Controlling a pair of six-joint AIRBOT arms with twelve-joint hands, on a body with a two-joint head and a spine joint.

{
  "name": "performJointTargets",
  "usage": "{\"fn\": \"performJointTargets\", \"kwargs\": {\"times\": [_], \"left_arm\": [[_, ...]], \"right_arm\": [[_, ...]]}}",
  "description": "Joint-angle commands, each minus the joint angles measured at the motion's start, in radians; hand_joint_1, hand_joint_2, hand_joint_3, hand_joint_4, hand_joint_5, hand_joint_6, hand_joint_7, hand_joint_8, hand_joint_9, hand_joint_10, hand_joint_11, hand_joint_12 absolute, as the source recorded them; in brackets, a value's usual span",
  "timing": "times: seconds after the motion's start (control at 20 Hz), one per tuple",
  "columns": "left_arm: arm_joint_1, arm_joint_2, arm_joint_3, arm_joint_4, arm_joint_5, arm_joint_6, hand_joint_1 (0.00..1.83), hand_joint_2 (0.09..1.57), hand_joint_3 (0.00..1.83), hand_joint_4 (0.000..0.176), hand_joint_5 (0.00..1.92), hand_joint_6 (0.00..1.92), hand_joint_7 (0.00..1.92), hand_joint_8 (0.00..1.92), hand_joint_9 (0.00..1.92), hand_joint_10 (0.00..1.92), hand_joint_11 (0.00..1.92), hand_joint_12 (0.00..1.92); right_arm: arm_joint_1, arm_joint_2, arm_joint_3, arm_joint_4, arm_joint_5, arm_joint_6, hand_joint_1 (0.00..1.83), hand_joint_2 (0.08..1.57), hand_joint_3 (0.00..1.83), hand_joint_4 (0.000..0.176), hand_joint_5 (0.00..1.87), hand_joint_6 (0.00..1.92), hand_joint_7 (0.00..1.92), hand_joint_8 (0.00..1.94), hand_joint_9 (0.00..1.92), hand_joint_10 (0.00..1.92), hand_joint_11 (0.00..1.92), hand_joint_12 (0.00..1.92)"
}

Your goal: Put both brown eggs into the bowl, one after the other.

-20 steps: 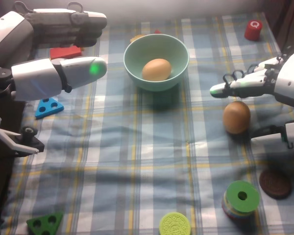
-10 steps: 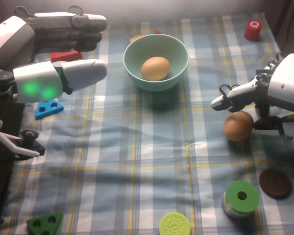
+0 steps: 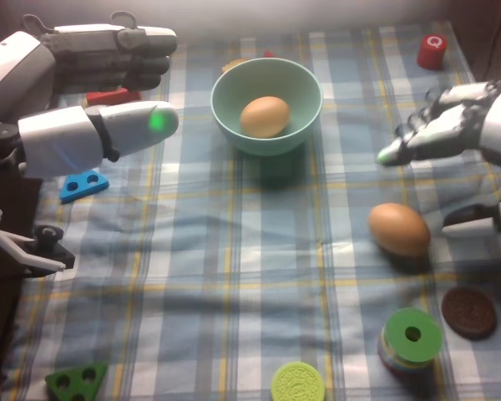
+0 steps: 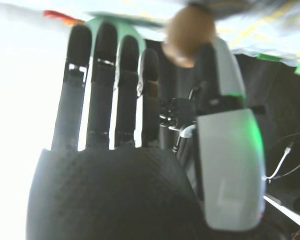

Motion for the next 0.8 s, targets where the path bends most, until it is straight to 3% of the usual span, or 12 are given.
{"fn": "performJointTargets", "kwargs": {"times": [0.0,0.05,0.2,0.25,0.3,0.35,0.4,0.45,0.5,0.55,0.7,0.75], "left_arm": [[-0.006,0.001,0.002,0.007,-0.125,-0.017,0.85,0.92,0.0,0.084,0.65,0.0,0.71,0.0,0.69,0.03,0.04,1.2],[-0.006,0.001,0.002,0.007,-0.126,-0.019,0.87,0.91,0.0,0.087,0.65,0.0,0.72,0.01,0.71,0.04,0.04,1.19],[-0.005,0.0,0.002,0.007,-0.126,-0.021,0.89,0.93,0.01,0.091,0.62,0.0,0.74,0.0,0.69,0.03,0.0,1.22],[-0.005,0.0,0.002,0.007,-0.128,-0.022,0.86,0.94,0.0,0.115,0.58,0.0,0.74,0.0,0.68,0.02,0.0,1.18],[-0.004,0.0,0.002,0.007,-0.129,-0.024,0.88,0.93,0.0,0.111,0.58,0.0,0.75,0.01,0.7,0.03,0.0,1.18],[-0.003,0.0,0.002,0.007,-0.13,-0.027,0.87,0.93,0.0,0.09,0.61,0.01,0.75,0.01,0.7,0.03,0.0,1.15],[-0.002,0.0,0.002,0.007,-0.129,-0.029,0.89,0.92,0.0,0.079,0.63,0.01,0.76,0.01,0.7,0.03,0.0,1.15],[-0.001,0.0,0.002,0.006,-0.129,-0.032,0.88,0.93,0.0,0.088,0.62,0.01,0.75,0.01,0.7,0.03,0.0,1.15],[0.0,0.0,0.002,0.006,-0.129,-0.033,0.91,0.91,0.0,0.048,0.66,0.01,0.75,0.0,0.69,0.03,0.0,1.13],[0.001,0.0,0.002,0.005,-0.129,-0.034,0.92,0.91,0.0,0.035,0.68,0.01,0.75,0.0,0.68,0.02,0.0,1.13],[0.001,0.0,0.003,0.005,-0.129,-0.034,0.91,0.92,0.0,0.047,0.66,0.0,0.73,0.0,0.69,0.03,0.0,1.13],[0.001,0.0,0.003,0.005,-0.128,-0.034,0.92,0.92,0.0,0.075,0.63,0.0,0.73,0.0,0.68,0.02,0.0,1.13]], "right_arm": [[0.012,0.009,-0.009,0.036,0.125,0.005,0.85,1.09,0.0,0.0,0.41,0.0,0.53,0.0,0.5,0.0,0.03,0.91],[0.012,0.012,-0.014,0.037,0.134,0.005,0.81,1.08,0.0,0.0,0.4,0.0,0.52,0.0,0.49,0.0,0.0,0.99],[0.011,0.009,-0.027,0.035,0.152,0.005,0.8,1.07,0.0,0.0,0.4,0.0,0.52,0.0,0.49,0.0,0.08,0.93],[0.009,0.005,-0.033,0.035,0.163,0.005,0.82,1.07,0.0,0.0,0.34,0.0,0.48,0.0,0.46,0.0,0.06,0.9],[0.006,0.002,-0.035,0.035,0.169,0.006,0.74,1.08,0.0,0.024,0.31,0.0,0.44,0.0,0.4,0.0,0.01,0.57],[0.003,-0.003,-0.036,0.035,0.171,0.008,0.7,1.08,0.0,0.041,0.29,0.0,0.42,0.0,0.39,0.0,0.0,0.6],[-0.002,-0.008,-0.035,0.034,0.171,0.01,0.65,1.09,0.0,0.039,0.28,0.0,0.41,0.0,0.4,0.0,0.0,0.57],[-0.008,-0.011,-0.034,0.032,0.171,0.013,0.73,1.09,0.0,0.02,0.3,0.0,0.41,0.0,0.41,0.0,0.0,0.75],[-0.016,-0.014,-0.03,0.028,0.171,0.02,0.77,1.06,0.0,0.001,0.32,0.01,0.44,0.01,0.49,0.03,0.14,0.85],[-0.024,-0.018,-0.024,0.022,0.171,0.033,0.81,1.04,0.0,0.017,0.32,0.0,0.47,0.01,0.53,0.02,0.19,0.9],[-0.026,-0.029,-0.017,-0.01,0.156,0.048,0.96,0.98,0.0,0.052,0.29,0.0,0.48,0.0,0.58,0.0,0.32,0.8],[-0.026,-0.032,-0.016,-0.018,0.149,0.048,0.94,0.97,0.0,0.049,0.3,0.0,0.48,0.0,0.58,0.0,0.37,0.75]]}}
